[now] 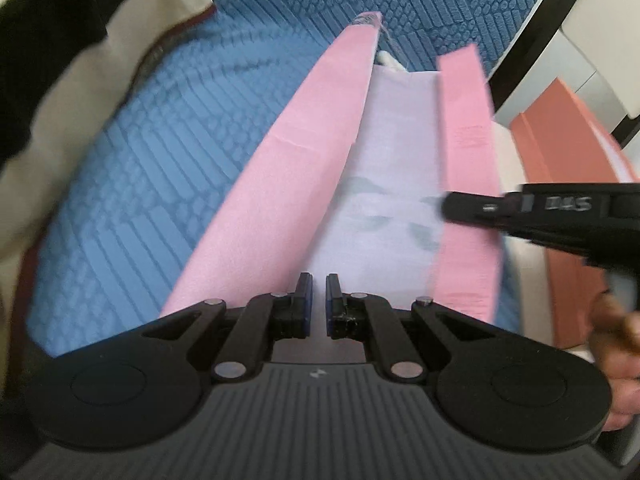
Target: Organize objects
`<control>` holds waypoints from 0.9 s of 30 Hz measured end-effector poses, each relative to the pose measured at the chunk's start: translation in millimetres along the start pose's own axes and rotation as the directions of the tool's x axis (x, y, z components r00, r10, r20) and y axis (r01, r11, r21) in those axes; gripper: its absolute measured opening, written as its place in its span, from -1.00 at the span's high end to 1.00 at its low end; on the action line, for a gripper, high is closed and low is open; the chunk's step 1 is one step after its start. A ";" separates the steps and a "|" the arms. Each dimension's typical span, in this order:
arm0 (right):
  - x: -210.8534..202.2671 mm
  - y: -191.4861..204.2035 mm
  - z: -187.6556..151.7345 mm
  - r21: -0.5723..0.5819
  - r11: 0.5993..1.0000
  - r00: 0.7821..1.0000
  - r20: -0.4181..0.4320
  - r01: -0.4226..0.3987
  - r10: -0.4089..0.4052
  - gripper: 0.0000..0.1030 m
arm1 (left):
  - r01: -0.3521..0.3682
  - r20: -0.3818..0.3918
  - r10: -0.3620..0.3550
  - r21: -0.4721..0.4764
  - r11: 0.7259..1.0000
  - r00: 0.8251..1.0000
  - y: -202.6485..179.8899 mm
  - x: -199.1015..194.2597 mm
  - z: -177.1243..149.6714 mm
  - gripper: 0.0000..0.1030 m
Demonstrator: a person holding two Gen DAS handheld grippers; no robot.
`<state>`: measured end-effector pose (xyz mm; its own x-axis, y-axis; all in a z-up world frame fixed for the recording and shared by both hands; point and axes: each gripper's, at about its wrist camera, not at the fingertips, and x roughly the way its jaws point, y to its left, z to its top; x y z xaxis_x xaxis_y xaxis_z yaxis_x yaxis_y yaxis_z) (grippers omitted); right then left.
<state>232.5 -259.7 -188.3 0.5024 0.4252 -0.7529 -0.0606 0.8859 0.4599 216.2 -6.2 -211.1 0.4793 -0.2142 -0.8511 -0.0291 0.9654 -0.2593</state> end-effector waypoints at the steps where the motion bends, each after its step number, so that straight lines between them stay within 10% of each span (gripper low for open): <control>1: -1.9 -0.9 0.0 -0.008 1.000 1.000 0.005 0.013 -0.013 0.92 | -0.021 0.008 0.021 0.012 1.000 1.000 -0.3 -0.4 0.5 0.83; 15: -16.8 -7.6 7.9 -0.035 0.990 0.987 0.088 0.138 -0.134 0.92 | -0.182 0.071 0.184 -0.029 0.983 0.980 25.2 -2.8 9.3 0.81; 27: 3.1 -19.4 1.4 0.075 0.997 0.999 -0.030 0.023 -0.021 0.92 | -0.270 0.100 0.270 -0.008 0.963 0.958 26.9 1.0 16.7 0.81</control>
<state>236.4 -275.8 -198.8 0.4775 0.4122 -0.7759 0.0161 0.8788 0.4768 230.6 22.0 -211.3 0.5386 0.0701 -0.8397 -0.1647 0.9861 -0.0233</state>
